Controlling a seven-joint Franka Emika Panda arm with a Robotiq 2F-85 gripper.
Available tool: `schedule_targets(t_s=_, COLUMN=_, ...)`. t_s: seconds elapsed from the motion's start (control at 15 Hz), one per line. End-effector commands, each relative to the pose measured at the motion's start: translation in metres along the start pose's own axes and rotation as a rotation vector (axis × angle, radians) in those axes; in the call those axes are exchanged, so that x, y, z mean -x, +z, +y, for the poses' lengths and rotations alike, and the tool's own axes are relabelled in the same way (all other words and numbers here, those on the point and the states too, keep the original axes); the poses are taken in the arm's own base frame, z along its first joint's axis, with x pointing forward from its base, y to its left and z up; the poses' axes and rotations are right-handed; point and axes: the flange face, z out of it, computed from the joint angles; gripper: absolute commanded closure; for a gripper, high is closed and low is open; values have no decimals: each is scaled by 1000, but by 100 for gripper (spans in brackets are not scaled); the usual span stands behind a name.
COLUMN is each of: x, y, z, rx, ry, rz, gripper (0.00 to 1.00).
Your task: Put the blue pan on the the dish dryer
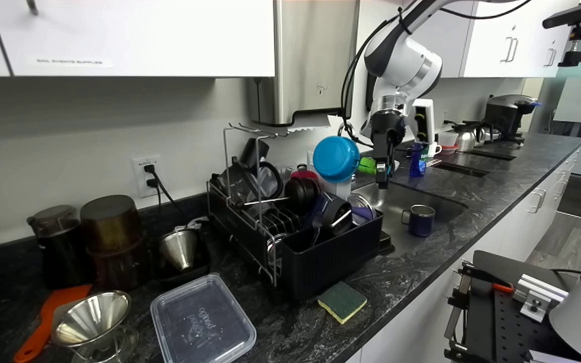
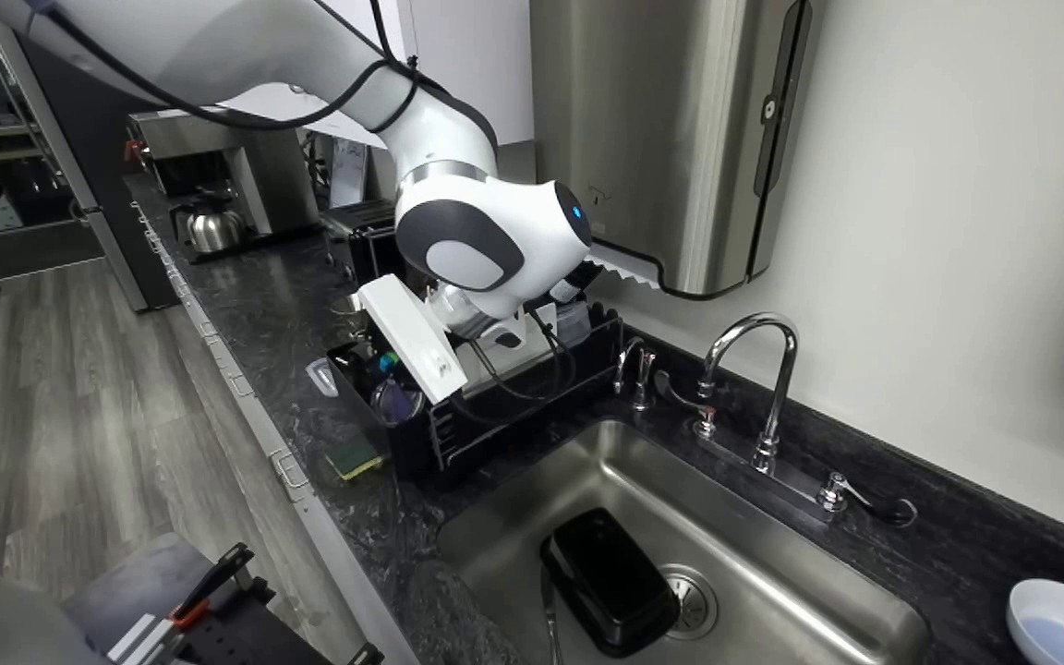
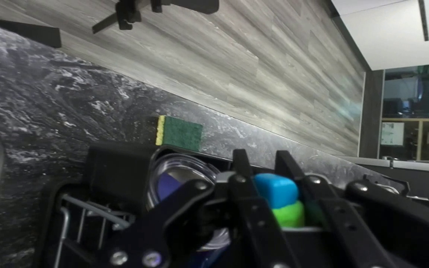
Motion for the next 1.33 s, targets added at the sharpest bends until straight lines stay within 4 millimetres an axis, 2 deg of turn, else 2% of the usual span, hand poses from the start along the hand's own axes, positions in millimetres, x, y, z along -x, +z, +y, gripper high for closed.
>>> schedule_targets(t_s=0.0, x=3, y=3, z=3, rx=85, ry=-15, rz=-22, gripper=94)
schedule_targets(t_s=0.47, x=1, y=11, z=2, rx=166, ry=-8, rz=-28, gripper=94)
schedule_targets(t_s=0.8, x=-8, y=16, z=-1, rx=247, ry=72, rz=66, gripper=94)
schedule_targets(t_s=1.27, x=-12, y=34, z=-18, rx=307, ry=174, rz=106, gripper=94)
